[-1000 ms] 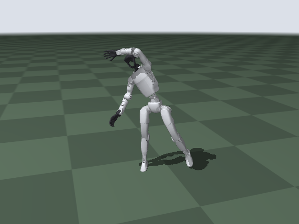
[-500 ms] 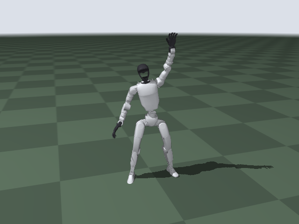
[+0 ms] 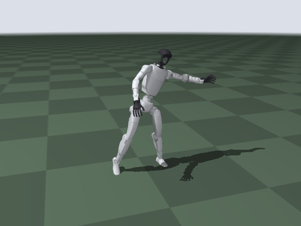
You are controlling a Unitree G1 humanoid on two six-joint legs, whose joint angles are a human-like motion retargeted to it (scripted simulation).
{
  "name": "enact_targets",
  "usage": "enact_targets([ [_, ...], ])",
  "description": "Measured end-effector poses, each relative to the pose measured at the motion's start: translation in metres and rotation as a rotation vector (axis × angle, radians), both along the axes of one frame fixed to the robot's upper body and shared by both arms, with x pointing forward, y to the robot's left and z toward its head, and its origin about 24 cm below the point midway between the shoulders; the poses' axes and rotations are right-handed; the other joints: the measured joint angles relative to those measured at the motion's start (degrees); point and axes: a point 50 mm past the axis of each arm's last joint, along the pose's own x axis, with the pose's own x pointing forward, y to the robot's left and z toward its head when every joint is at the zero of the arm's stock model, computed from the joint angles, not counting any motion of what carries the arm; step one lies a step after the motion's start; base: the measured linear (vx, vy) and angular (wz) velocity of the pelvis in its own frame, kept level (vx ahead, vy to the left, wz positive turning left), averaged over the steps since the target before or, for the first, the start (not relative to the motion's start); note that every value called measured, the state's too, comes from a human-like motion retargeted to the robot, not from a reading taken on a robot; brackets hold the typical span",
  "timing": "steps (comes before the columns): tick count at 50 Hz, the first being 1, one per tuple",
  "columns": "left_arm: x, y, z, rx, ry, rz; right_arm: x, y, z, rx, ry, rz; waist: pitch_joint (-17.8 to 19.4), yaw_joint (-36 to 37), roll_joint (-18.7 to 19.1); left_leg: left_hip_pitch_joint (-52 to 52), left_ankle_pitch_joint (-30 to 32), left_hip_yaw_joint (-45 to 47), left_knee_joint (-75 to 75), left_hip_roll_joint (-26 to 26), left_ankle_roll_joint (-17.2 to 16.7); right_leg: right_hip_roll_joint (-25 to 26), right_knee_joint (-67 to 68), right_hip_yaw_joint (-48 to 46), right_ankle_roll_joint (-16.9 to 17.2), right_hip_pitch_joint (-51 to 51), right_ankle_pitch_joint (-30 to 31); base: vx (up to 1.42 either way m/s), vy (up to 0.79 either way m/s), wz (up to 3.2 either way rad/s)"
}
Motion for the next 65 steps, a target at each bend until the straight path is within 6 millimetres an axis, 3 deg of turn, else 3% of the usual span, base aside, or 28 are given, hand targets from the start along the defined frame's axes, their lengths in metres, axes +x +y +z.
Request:
enact_targets([
  [5, 0.007, 0.006, -0.088, -0.193, 0.046, -0.003, -0.009, -0.004, -0.007, 0.037, 0.047, -0.038, 1.1, 3.0, -0.7, 0.7, -0.3, -0.7, -0.3, -0.4, 0.0, 0.6, -1.3, 2.6, 0.0, 1.6, 0.0, 0.06, -0.07, 0.16],
  [8, 0.002, 0.006, -0.129, -0.28, 0.083, 0.013, -0.016, 0.0, -0.014, 0.05, 0.092, -0.021, 0.9, 4.1, 0.0, 0.5, -0.3, -0.5, -0.4, -0.2, 0.0, 0.7, -3.1, 2.6, 0.0, 2.4, -0.4, 0.0, 0.0, 0.0],
  [12, -0.006, 0.005, -0.16, -0.352, 0.104, 0.025, -0.028, 0.008, -0.025, 0.045, 0.173, 0.033, -0.2, 5.0, 1.3, -0.5, -0.2, 0.2, -0.5, -0.2, -0.1, 0.0, -6.3, 0.9, 0.0, 3.0, -1.8, -0.06, 0.0, -0.17],
  [15, -0.011, 0.007, -0.162, -0.356, 0.095, 0.036, -0.038, 0.012, -0.034, 0.043, 0.238, 0.062, -1.2, 4.9, 2.2, -1.2, 0.0, 0.9, -0.6, -0.9, 0.0, -1.6, -5.9, -1.6, 0.0, 2.3, -5.6, -0.1, 0.0, -0.24],
  [18, -0.016, 0.011, -0.148, -0.317, 0.082, 0.056, -0.05, 0.016, -0.043, 0.052, 0.291, 0.061, -2.8, 4.7, 2.9, -1.8, 0.1, 2.3, -0.8, -2.7, 0.2, -4.6, -4.9, -5.4, 0.0, 1.3, -10.8, -0.08, 0.04, -0.36],
  [21, -0.024, 0.017, -0.126, -0.26, 0.084, 0.077, -0.066, 0.014, -0.051, 0.054, 0.332, 0.035, -4.4, 4.2, 2.1, -1.9, -0.1, 4.2, -0.7, -8.4, 2.1, -11.3, -4.4, -10.7, 0.0, 1.0, -17.1, -0.05, 0.1, -0.39],
  [23, -0.031, 0.021, -0.108, -0.217, 0.086, 0.089, -0.072, 0.009, -0.052, 0.047, 0.341, 0.01, -4.7, 3.3, 1.5, -1.7, -0.6, 5.4, -0.2, -12.4, 3.0, -16.3, -3.6, -15.6, -0.3, 1.5, -22.0, -0.03, -0.02, -0.36],
  [25, -0.04, 0.025, -0.084, -0.164, 0.081, 0.104, -0.072, 0.003, -0.05, 0.044, 0.332, -0.014, -5.2, 2.6, 2.4, -1.7, -0.9, 7.1, 0.4, -13.4, 2.5, -18.1, -3.4, -20.9, -1.6, 1.8, -26.6, -0.04, -0.23, -0.64],
  [29, -0.068, 0.03, -0.028, -0.038, 0.077, 0.141, -0.07, -0.012, -0.044, 0.033, 0.303, -0.085, -6.5, 0.4, 6.0, -1.9, -1.0, 10.8, 2.2, -12.8, 1.1, -18.1, -6.1, -26.0, -1.5, 2.6, -31.6, -0.03, -0.35, -0.79],
  [35, -0.106, 0.018, 0.052, 0.15, -0.01, 0.164, -0.079, -0.047, -0.037, -0.004, 0.278, -0.306, -7.7, -3.9, 15.1, -1.9, 3.0, 14.8, 5.5, -8.1, 0.8, -13.0, -8.9, -22.1, 0.0, 2.0, -32.3, 0.0, -0.44, -0.8],
  [39, -0.104, -0.002, 0.094, 0.31, -0.052, 0.1, -0.093, -0.081, -0.027, -0.06, 0.283, -0.482, -8.1, -5.6, 21.1, -1.7, 8.3, 15.9, 8.2, -6.0, 1.1, -10.4, -9.9, -18.7, 0.0, 1.6, -32.1, 0.04, -0.4, -0.9],
  [43, -0.072, -0.04, 0.133, 0.564, 0.026, 0.023, -0.11, -0.114, -0.012, -0.143, 0.305, -0.57, -8.4, -5.8, 25.4, -1.4, 13.7, 16.8, 11.2, -6.5, 2.4, -10.3, -11.0, -15.1, 0.0, 2.0, -31.8, 0.07, -0.28, -0.94],
  [44, -0.04, -0.062, 0.146, 0.64, 0.064, -0.03, -0.124, -0.119, -0.012, -0.142, 0.329, -0.599, -9.3, -4.3, 25.1, -1.3, 15.1, 17.1, 12.0, -6.8, 3.0, -10.5, -11.3, -14.1, 0.0, 2.2, -31.6, 0.08, -0.21, -0.94],
  [45, -0.009, -0.102, 0.178, 0.778, 0.095, -0.072, -0.143, -0.122, -0.015, -0.132, 0.359, -0.638, -10.6, -2.1, 24.3, -1.1, 16.4, 17.5, 12.8, -7.3, 3.6, -10.8, -11.5, -13.1, 0.0, 2.4, -31.4, 0.08, -0.18, -0.9],
  [46, 0.007, -0.16, 0.223, 0.944, 0.111, -0.119, -0.147, -0.1, -0.032, -0.059, 0.38, -0.633, -10.4, -1.7, 20.5, -1.5, 17.7, 17.8, 13.8, -7.8, 4.4, -11.2, -11.7, -12.1, 0.0, 2.2, -31.1, 0.08, -0.16, -0.85],
  [47, 0.0, -0.212, 0.26, 1.112, 0.124, -0.095, -0.151, -0.087, -0.042, -0.013, 0.391, -0.632, -10.2, -1.4, 18.1, -1.9, 18.9, 18.0, 14.8, -8.2, 5.3, -11.6, -11.9, -11.2, 0.0, 2.1, -30.9, 0.08, -0.14, -0.77],
  [48, 0.007, -0.237, 0.265, 1.208, 0.145, -0.112, -0.153, -0.091, -0.039, -0.019, 0.384, -0.635, -10.2, -1.3, 18.5, -2.1, 20.0, 18.1, 15.8, -8.6, 6.1, -11.9, -12.0, -10.4, 0.0, 2.2, -30.7, 0.07, -0.11, -0.72],
  [52, 0.029, -0.323, 0.267, 1.498, 0.191, -0.214, -0.151, -0.111, -0.023, -0.038, 0.324, -0.641, -10.2, -2.6, 21.5, -3.4, 23.5, 17.1, 19.6, -9.2, 8.6, -12.4, -12.1, -7.8, 0.0, 2.5, -30.5, 0.06, -0.07, -0.57],
  [57, 0.043, -0.402, 0.253, 1.72, 0.185, -0.339, -0.129, -0.124, -0.005, -0.037, 0.214, -0.649, -9.5, -7.5, 25.6, -4.0, 25.2, 13.9, 22.1, -9.5, 9.4, -11.9, -11.8, -5.3, 0.0, 2.3, -30.8, 0.04, -0.03, -0.45],
  [61, 0.05, -0.444, 0.232, 1.915, 0.205, -0.334, -0.11, -0.124, 0.001, -0.026, 0.143, -0.641, -8.6, -11.7, 27.8, -3.7, 25.6, 12.2, 22.5, -9.7, 8.6, -11.4, -11.8, -3.1, 0.0, 1.5, -30.7, 0.0, -0.01, -0.49],
  [65, 0.055, -0.463, 0.21, 2.09, 0.242, -0.27, -0.102, -0.125, 0.006, -0.033, 0.114, -0.622, -8.1, -13.8, 29.5, -3.8, 25.4, 11.5, 23.1, -10.0, 7.7, -11.2, -12.5, -1.1, 0.0, 0.5, -30.2, -0.03, 0.0, -0.46],
])
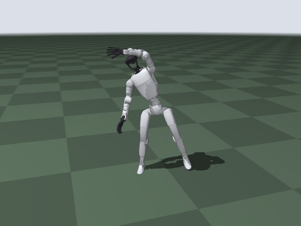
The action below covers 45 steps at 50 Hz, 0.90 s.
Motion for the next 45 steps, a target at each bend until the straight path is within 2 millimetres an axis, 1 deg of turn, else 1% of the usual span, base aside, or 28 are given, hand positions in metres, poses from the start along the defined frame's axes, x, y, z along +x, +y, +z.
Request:
enact_targets([
  [4, -0.001, 0.001, -0.006, 0.096, -0.105, 0.048, -0.007, -0.003, 0.0, -0.019, 0.013, -0.007, 0.0, -0.1, 1.0, -0.6, -0.9, -0.3, 0.8, 0.3, -0.4, 0.5, -1.1, 1.0, 0.0, -0.6, 0.9, -0.06, 0.01, -0.24],
  [7, -0.004, 0.006, -0.001, 0.107, -0.172, 0.068, -0.023, -0.004, -0.005, -0.017, 0.064, -0.021, -0.4, 1.0, 0.9, -0.9, -2.5, -0.2, 1.2, 0.8, -1.4, 0.8, -1.8, 0.5, 0.0, -0.6, 1.3, -0.07, 0.04, 0.13],
  [12, -0.012, 0.034, 0.019, 0.038, -0.266, 0.141, -0.057, 0.003, -0.022, 0.012, 0.178, -0.07, -1.8, 2.5, -0.7, -0.6, -7.3, 0.3, -0.5, 2.1, -3.8, 1.5, -2.1, -2.2, 0.0, -0.3, 1.3, -0.07, 0.06, 0.46],
  [15, -0.022, 0.055, 0.036, -0.057, -0.315, 0.181, -0.078, 0.01, -0.032, 0.041, 0.241, -0.103, -2.9, 4.1, -1.6, 0.0, -11.5, 0.9, -3.0, 4.2, -5.1, 3.4, -1.8, -4.9, 0.0, -0.1, 1.1, -0.08, 0.06, 0.67],
  [18, -0.034, 0.082, 0.055, -0.186, -0.359, 0.224, -0.092, 0.016, -0.039, 0.062, 0.285, -0.126, -4.2, 5.8, -2.7, 0.5, -16.1, 4.1, -6.1, 6.7, -5.0, 5.4, -1.2, -8.3, 0.0, -0.4, 1.0, -0.09, 0.09, 0.83],
  [20, -0.042, 0.104, 0.065, -0.278, -0.382, 0.259, -0.098, 0.02, -0.042, 0.07, 0.301, -0.133, -5.1, 6.9, -3.7, 0.9, -19.2, 7.7, -8.2, 8.0, -4.4, 6.3, -0.7, -10.8, 0.0, -0.7, 0.9, -0.11, 0.14, 0.96],
  [23, -0.049, 0.141, 0.072, -0.408, -0.395, 0.332, -0.099, 0.023, -0.044, 0.073, 0.301, -0.132, -6.4, 8.5, -5.5, 1.4, -23.1, 13.4, -11.9, 8.8, -4.0, 6.6, -0.1, -14.3, 0.0, -1.3, 1.2, -0.11, 0.23, 1.01],
  [26, -0.048, 0.184, 0.069, -0.522, -0.373, 0.434, -0.094, 0.024, -0.044, 0.073, 0.278, -0.118, -7.0, 9.6, -7.9, 1.7, -25.0, 15.5, -15.7, 7.7, -4.8, 5.4, 0.7, -17.4, 0.0, -1.7, 2.0, -0.09, 0.35, 0.99],
  [30, -0.043, 0.242, 0.049, -0.656, -0.318, 0.578, -0.074, 0.034, -0.047, 0.099, 0.219, -0.07, -6.0, 10.2, -12.5, 1.4, -25.8, 12.9, -17.9, 5.1, -6.5, 2.0, 1.9, -20.3, 0.0, -1.0, 4.3, -0.05, 0.44, 0.88],
  [32, -0.043, 0.273, 0.036, -0.756, -0.293, 0.614, -0.058, 0.043, -0.049, 0.121, 0.176, -0.026, -4.8, 9.9, -15.2, 1.1, -25.9, 10.7, -18.2, 3.3, -6.7, -0.2, 3.1, -21.2, 0.0, -0.5, 6.0, -0.04, 0.45, 0.89],
  [34, -0.048, 0.303, 0.021, -0.896, -0.277, 0.611, -0.039, 0.055, -0.051, 0.143, 0.137, 0.038, -3.2, 9.2, -18.0, 1.1, -26.0, 8.6, -18.3, 1.7, -6.5, -2.2, 4.8, -21.5, 0.0, -0.1, 8.1, -0.03, 0.42, 0.88],
  [36, -0.057, 0.334, 0.004, -1.071, -0.278, 0.574, -0.018, 0.069, -0.052, 0.161, 0.112, 0.126, -1.6, 8.2, -20.7, 1.2, -26.0, 6.7, -18.6, 0.5, -5.9, -3.7, 6.9, -20.6, 0.0, -0.1, 10.5, -0.03, 0.38, 0.85],
  [38, -0.072, 0.364, -0.012, -1.266, -0.3, 0.514, 0.001, 0.085, -0.053, 0.171, 0.106, 0.234, 0.0, 7.2, -23.4, 1.6, -26.0, 4.9, -19.1, -0.2, -5.2, -4.4, 9.3, -18.3, 0.0, -0.5, 13.2, -0.03, 0.31, 0.79],
  [40, -0.091, 0.39, -0.03, -1.455, -0.342, 0.451, 0.018, 0.102, -0.055, 0.175, 0.11, 0.342, 1.4, 6.1, -25.7, 2.0, -25.9, 3.3, -19.7, 0.0, -4.5, -3.8, 11.5, -14.4, 0.0, -1.4, 16.1, -0.03, 0.22, 0.72],
  [42, -0.105, 0.413, -0.052, -1.622, -0.388, 0.391, 0.029, 0.115, -0.055, 0.18, 0.112, 0.413, 2.7, 5.8, -27.1, 2.2, -25.6, 1.5, -20.3, 1.6, -4.2, -1.3, 12.8, -9.7, 0.0, -2.1, 19.3, -0.03, 0.1, 0.66],
  [45, -0.115, 0.438, -0.085, -1.81, -0.445, 0.318, 0.038, 0.131, -0.058, 0.212, 0.107, 0.447, 4.7, 5.8, -28.4, 2.4, -25.1, -1.6, -21.3, 5.6, -4.7, 4.4, 13.4, -2.9, 0.0, -2.2, 24.1, 0.0, -0.03, 0.77],
])
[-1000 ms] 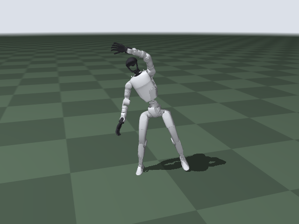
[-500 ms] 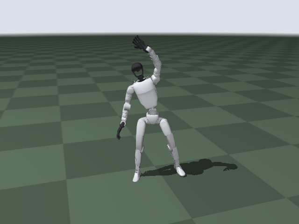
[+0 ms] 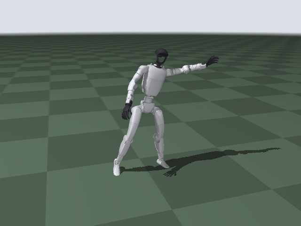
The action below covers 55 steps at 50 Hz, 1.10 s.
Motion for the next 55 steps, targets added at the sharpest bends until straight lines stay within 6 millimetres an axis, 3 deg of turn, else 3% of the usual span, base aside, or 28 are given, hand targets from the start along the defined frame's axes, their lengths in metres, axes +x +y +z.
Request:
enact_targets([
  [2, 0.008, 0.009, -0.022, -0.071, -0.035, -0.02, -0.002, 0.006, -0.004, 0.031, 0.013, -0.024, 1.4, 0.5, -1.0, 0.3, 0.3, -2.5, -0.9, 2.4, -0.8, 3.5, -0.2, 3.4, 0.0, 0.9, 2.6, 0.04, -0.1, 1.01],
  [5, 0.04, 0.018, -0.072, -0.174, -0.02, -0.072, -0.017, 0.001, -0.01, 0.055, 0.066, -0.089, 3.1, 2.3, -2.1, 0.8, 0.5, -6.2, -2.5, 4.5, -2.0, 6.9, -0.2, 6.8, 0.0, 2.6, 5.3, 0.08, -0.1, 1.15],
  [8, 0.063, 0.021, -0.116, -0.253, 0.039, -0.111, -0.037, -0.002, -0.018, 0.072, 0.137, -0.117, 4.3, 3.7, -3.4, 0.1, -0.3, -9.4, -2.5, 4.8, -2.9, 8.2, 1.1, 8.3, 0.0, 3.4, 6.1, 0.09, -0.06, 1.05],
  [12, 0.076, 0.023, -0.159, -0.335, 0.106, -0.132, -0.058, -0.003, -0.025, 0.097, 0.221, -0.119, 5.2, 5.7, -4.7, -1.2, -1.3, -11.9, -2.4, 4.3, -3.1, 8.3, 2.4, 7.2, 0.0, 3.6, 6.4, 0.04, -0.01, 0.7],
  [17, 0.078, 0.025, -0.186, -0.389, 0.142, -0.142, -0.067, -0.005, -0.027, 0.1, 0.259, -0.121, 4.7, 8.3, -4.7, -3.2, -2.2, -12.5, -2.4, 4.4, -3.1, 7.9, 1.2, 3.6, 0.0, 3.2, 6.4, -0.05, 0.01, 0.2],
  [23, 0.073, 0.027, -0.183, -0.366, 0.111, -0.136, -0.061, -0.017, -0.02, 0.031, 0.199, -0.152, 1.0, 9.9, -3.0, -6.1, -2.3, -10.9, -2.8, 3.5, -3.1, 5.4, -5.2, -0.3, 0.0, 3.5, 4.8, -0.1, 0.09, -0.2],
  [27, 0.067, 0.028, -0.167, -0.309, 0.1, -0.12, -0.064, -0.021, -0.018, -0.002, 0.171, -0.178, -2.2, 10.1, -2.5, -6.5, -2.3, -8.8, -3.4, -0.1, -3.0, 0.3, -5.5, -5.2, 0.0, 3.2, -1.3, -0.04, 0.14, -0.31],
  [32, 0.059, 0.027, -0.136, -0.228, 0.127, -0.112, -0.071, -0.028, -0.017, -0.033, 0.191, -0.174, -4.0, 8.6, -3.2, -4.5, -2.6, -5.8, -3.4, -9.3, -1.2, -10.7, -3.6, -16.7, -0.6, 5.4, -12.1, 0.0, 0.1, -0.27],
  [36, 0.046, 0.024, -0.099, -0.132, 0.121, -0.091, -0.069, -0.036, -0.014, -0.066, 0.203, -0.16, -5.8, 8.0, 0.4, -3.2, -1.9, -1.7, -3.4, -10.2, -3.0, -12.6, -4.6, -27.1, -2.5, 6.9, -19.6, -0.03, -0.14, -0.88],
  [41, 0.036, 0.008, -0.045, 0.009, 0.032, -0.091, -0.071, -0.056, -0.006, -0.122, 0.206, -0.202, -7.1, 6.3, 5.4, -2.7, 0.2, 2.9, -1.8, -12.9, -3.2, -15.8, -7.6, -30.5, -0.6, 7.6, -22.8, -0.04, -0.16, -0.92],
  [48, 0.031, -0.064, 0.066, 0.24, -0.289, -0.294, -0.089, -0.061, -0.007, -0.102, 0.185, -0.369, -7.1, 3.8, 11.7, -3.3, 5.7, 7.5, 4.8, -6.8, -3.2, -10.9, -10.1, -22.8, 0.0, 5.9, -24.1, -0.02, -0.45, -0.99],
  [52, 0.025, -0.127, 0.123, 0.45, -0.353, -0.399, -0.099, -0.067, -0.006, -0.105, 0.175, -0.44, -5.8, 2.3, 14.3, -2.3, 11.2, 7.9, 7.3, -3.3, -2.6, -7.4, -11.7, -18.4, 0.0, 6.1, -24.8, 0.04, -0.48, -1.13],
  [55, 0.023, -0.187, 0.155, 0.693, -0.267, -0.394, -0.104, -0.075, -0.002, -0.129, 0.169, -0.47, -4.7, 1.4, 15.2, -2.2, 15.8, 7.0, 8.9, -3.3, -0.8, -6.6, -13.0, -14.7, 0.0, 5.6, -24.4, 0.03, -0.35, -1.2],
])
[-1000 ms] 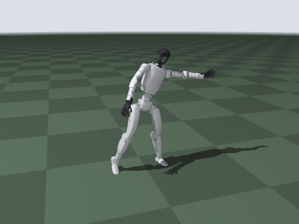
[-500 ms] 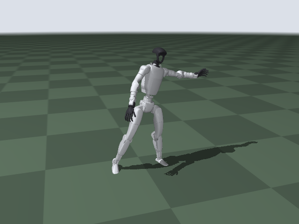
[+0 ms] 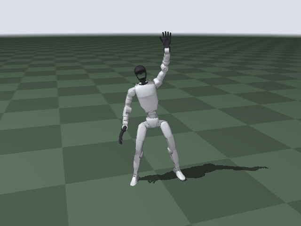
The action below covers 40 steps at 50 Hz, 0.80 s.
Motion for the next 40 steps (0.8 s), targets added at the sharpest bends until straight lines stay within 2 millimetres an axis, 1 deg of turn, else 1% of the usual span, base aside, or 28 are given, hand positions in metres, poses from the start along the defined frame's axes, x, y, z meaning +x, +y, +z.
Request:
enact_targets([
  [2, 0.006, -0.04, 0.011, 0.193, 0.048, 0.112, -0.003, -0.008, 0.004, -0.029, -0.001, -0.016, 0.6, -0.4, 0.7, -0.3, 2.8, -0.8, 1.5, -0.6, 1.7, 0.0, -0.6, 2.5, 0.0, -0.4, 0.4, 0.05, -0.27, -1.2],
  [5, 0.028, -0.093, 0.007, 0.474, 0.118, 0.297, -0.013, -0.03, 0.017, -0.101, -0.007, -0.066, 0.6, 0.0, 2.8, -1.2, 6.3, -1.1, 4.6, -1.5, 4.6, -0.2, -1.1, 6.1, 0.0, -1.1, 0.9, 0.06, -0.19, -1.11],
  [9, 0.052, -0.152, -0.014, 0.808, 0.134, 0.437, -0.02, -0.053, 0.035, -0.183, -0.033, -0.093, 0.2, -0.5, 6.3, -2.3, 10.3, 0.5, 8.5, -1.4, 7.0, -0.2, -1.3, 10.1, 0.0, -2.0, 1.2, 0.08, -0.13, -0.93],
  [11, 0.06, -0.177, -0.028, 0.952, 0.114, 0.458, -0.021, -0.06, 0.042, -0.206, -0.046, -0.082, 0.1, -1.2, 8.0, -2.2, 12.0, 0.9, 9.5, -1.0, 6.8, 0.4, -1.5, 11.8, 0.0, -2.3, 1.2, 0.08, -0.11, -0.83],
  [13, 0.065, -0.197, -0.042, 1.075, 0.09, 0.467, -0.022, -0.065, 0.046, -0.216, -0.052, -0.062, 0.1, -1.9, 9.6, -1.9, 13.5, 0.2, 9.9, -0.5, 5.7, 1.2, -1.8, 13.3, 0.0, -2.5, 1.3, 0.08, -0.09, -0.77],
  [14, 0.062, -0.217, -0.046, 0.995, 0.164, 0.043, -0.012, -0.054, 0.038, -0.177, -0.035, -0.048, 1.3, -4.1, 8.4, -1.4, 14.1, -0.4, 9.7, -1.1, 5.3, 0.8, -1.8, 14.0, 0.0, -2.3, 1.2, 0.07, -0.01, -0.67],
  [15, 0.06, -0.238, -0.05, 0.835, 0.32, -0.594, 0.004, -0.036, 0.025, -0.12, -0.008, -0.025, 3.1, -7.2, 6.3, -0.6, 14.6, -1.1, 9.3, -2.1, 5.1, -0.1, -1.8, 14.6, 0.0, -2.0, 0.9, 0.08, -0.04, -0.65],
  [16, 0.065, -0.227, -0.057, 1.068, 0.159, 0.06, -0.018, -0.055, 0.039, -0.177, -0.028, -0.039, 1.3, -4.8, 9.6, -0.8, 14.9, -2.6, 9.3, -1.0, 3.6, 1.7, -2.1, 15.1, 0.0, -2.4, 1.3, 0.08, -0.09, -0.63],
  [17, 0.073, -0.219, -0.062, 1.187, 0.099, 0.409, -0.031, -0.065, 0.047, -0.205, -0.031, -0.043, 0.4, -3.7, 11.5, -0.7, 15.2, -4.0, 9.2, -0.4, 2.5, 2.7, -2.2, 15.6, 0.0, -2.6, 1.5, 0.08, -0.09, -0.57],
  [18, 0.075, -0.225, -0.062, 1.097, 0.216, 0.145, -0.027, -0.057, 0.039, -0.167, -0.002, -0.043, 1.2, -5.3, 10.6, -0.4, 15.2, -5.1, 9.1, -1.1, 2.3, 2.3, -2.2, 16.0, 0.0, -2.5, 1.3, 0.08, 0.07, -0.57],
  [19, 0.08, -0.221, -0.063, 1.099, 0.259, 0.213, -0.035, -0.057, 0.038, -0.161, 0.015, -0.053, 1.3, -5.1, 11.8, -1.0, 16.5, -7.5, 12.1, -1.3, 0.4, 2.8, -2.2, 16.7, 0.0, -2.2, 1.3, 0.08, 0.21, -0.66],
  [20, 0.086, -0.211, -0.064, 1.136, 0.262, 0.45, -0.049, -0.061, 0.042, -0.172, 0.027, -0.068, 1.1, -4.0, 13.9, -2.1, 18.6, -10.7, 16.6, -1.3, -2.4, 3.9, -2.2, 17.4, 0.0, -1.9, 1.4, 0.06, 0.09, -0.41],
  [21, 0.086, -0.215, -0.068, 1.138, 0.269, 0.31, -0.049, -0.059, 0.039, -0.166, 0.029, -0.081, 0.9, -4.9, 12.8, -1.0, 16.1, -9.4, 12.3, -1.2, -0.6, 3.5, -2.2, 17.1, 0.0, -2.4, 1.4, 0.05, -0.07, -0.09],
  [22, 0.085, -0.214, -0.069, 1.144, 0.247, 0.286, -0.052, -0.058, 0.039, -0.169, 0.029, -0.098, 0.5, -5.3, 12.3, -0.2, 14.3, -8.7, 9.4, -1.0, 0.6, 3.3, -2.3, 16.8, 0.0, -2.8, 1.4, 0.03, -0.18, 0.18],
  [23, 0.087, -0.203, -0.066, 1.172, 0.172, 0.495, -0.062, -0.063, 0.043, -0.188, 0.025, -0.124, -0.1, -4.6, 13.1, -0.1, 14.2, -9.1, 9.0, -0.8, 0.4, 3.6, -2.4, 16.8, 0.0, -2.9, 1.5, 0.04, -0.07, 0.08],
  [24, 0.087, -0.196, -0.065, 1.188, 0.135, 0.582, -0.068, -0.063, 0.044, -0.195, 0.025, -0.141, -0.5, -4.4, 13.4, -0.1, 13.9, -9.3, 9.0, -0.6, 0.2, 3.9, -2.4, 16.6, 0.0, -2.9, 1.5, 0.0, 0.0, 0.0],
  [25, 0.088, -0.193, -0.066, 1.196, 0.116, 0.608, -0.074, -0.061, 0.042, -0.197, 0.028, -0.155, -0.6, -4.3, 13.4, 0.0, 13.4, -9.5, 9.1, -0.4, -0.1, 4.1, -2.4, 16.5, 0.0, -2.9, 1.6, 0.02, 0.06, 0.13],
  [26, 0.092, -0.181, -0.06, 1.109, 0.216, 0.587, -0.079, -0.057, 0.038, -0.171, 0.059, -0.164, -0.7, -4.5, 13.0, 0.0, 12.8, -9.4, 9.1, -0.6, 0.0, 3.7, -2.4, 16.2, 0.0, -2.8, 1.5, 0.01, 0.08, 0.23],
  [27, 0.093, -0.176, -0.058, 1.058, 0.274, 0.52, -0.082, -0.053, 0.034, -0.151, 0.078, -0.171, -0.7, -4.7, 12.6, 0.1, 12.2, -9.3, 9.0, -0.6, -0.2, 3.6, -2.4, 15.8, 0.0, -2.7, 1.5, 0.0, 0.08, 0.32],
  [28, 0.087, -0.184, -0.06, 1.075, 0.244, 0.371, -0.08, -0.048, 0.031, -0.144, 0.072, -0.174, -0.6, -5.0, 12.1, 0.2, 11.5, -9.5, 8.6, -0.2, -0.8, 3.9, -2.4, 15.3, 0.0, -2.7, 1.5, -0.01, 0.04, 0.34],
  [29, 0.085, -0.177, -0.057, 1.083, 0.206, 0.461, -0.085, -0.048, 0.031, -0.15, 0.069, -0.182, -1.1, -4.4, 12.3, 0.2, 10.6, -9.7, 8.3, 0.3, -1.5, 4.5, -2.4, 14.7, 0.0, -2.7, 1.5, -0.01, 0.02, 0.37],
  [30, 0.085, -0.162, -0.053, 1.091, 0.167, 0.669, -0.093, -0.05, 0.034, -0.162, 0.068, -0.193, -1.8, -3.4, 12.9, 0.2, 9.5, -10.0, 8.0, 1.0, -2.3, 5.1, -2.5, 14.1, 0.0, -2.7, 1.5, -0.02, 0.06, 0.46],
  [35, 0.077, -0.125, -0.038, 0.953, 0.207, 0.732, -0.097, -0.038, 0.026, -0.125, 0.083, -0.175, -3.9, -1.5, 10.8, -0.4, 2.7, -9.6, 3.9, 0.6, -2.4, 5.0, -1.9, 10.3, 0.0, -3.7, 1.6, -0.07, 0.15, 0.69],
  [36, 0.07, -0.128, -0.032, 0.874, 0.244, 0.499, -0.092, -0.033, 0.021, -0.095, 0.094, -0.162, -3.9, -1.9, 10.0, -0.3, 1.2, -9.2, 2.8, 1.0, -2.4, 5.2, -1.8, 9.4, 0.0, -3.6, 1.5, -0.06, 0.17, 0.75],
  [37, 0.066, -0.123, -0.027, 0.824, 0.258, 0.431, -0.09, -0.031, 0.019, -0.084, 0.098, -0.154, -4.2, -1.5, 9.7, -0.3, -0.4, -8.5, 1.9, 1.7, -2.4, 5.7, -1.7, 8.4, 0.0, -3.5, 1.4, -0.04, 0.16, 0.75],
  [38, 0.067, -0.101, -0.026, 0.818, 0.249, 0.697, -0.095, -0.037, 0.025, -0.112, 0.088, -0.16, -5.2, 0.2, 10.5, -0.4, -2.0, -7.4, 1.2, 2.9, -2.4, 6.6, -1.6, 7.4, 0.0, -3.6, 1.4, -0.03, 0.13, 0.74],
  [39, 0.065, -0.088, -0.025, 0.795, 0.255, 0.797, -0.097, -0.038, 0.026, -0.12, 0.084, -0.157, -5.9, 1.3, 10.6, -0.4, -3.6, -6.0, 0.6, 4.2, -2.4, 7.4, -1.5, 6.4, 0.0, -3.5, 1.3, -0.02, 0.12, 0.74],
  [40, 0.063, -0.078, -0.024, 0.758, 0.266, 0.815, -0.096, -0.036, 0.025, -0.117, 0.084, -0.151, -6.4, 1.9, 10.4, -0.2, -5.2, -4.3, 0.0, 5.4, -2.4, 8.1, -1.2, 5.4, 0.0, -3.3, 1.1, 0.0, 0.15, 0.79],
])
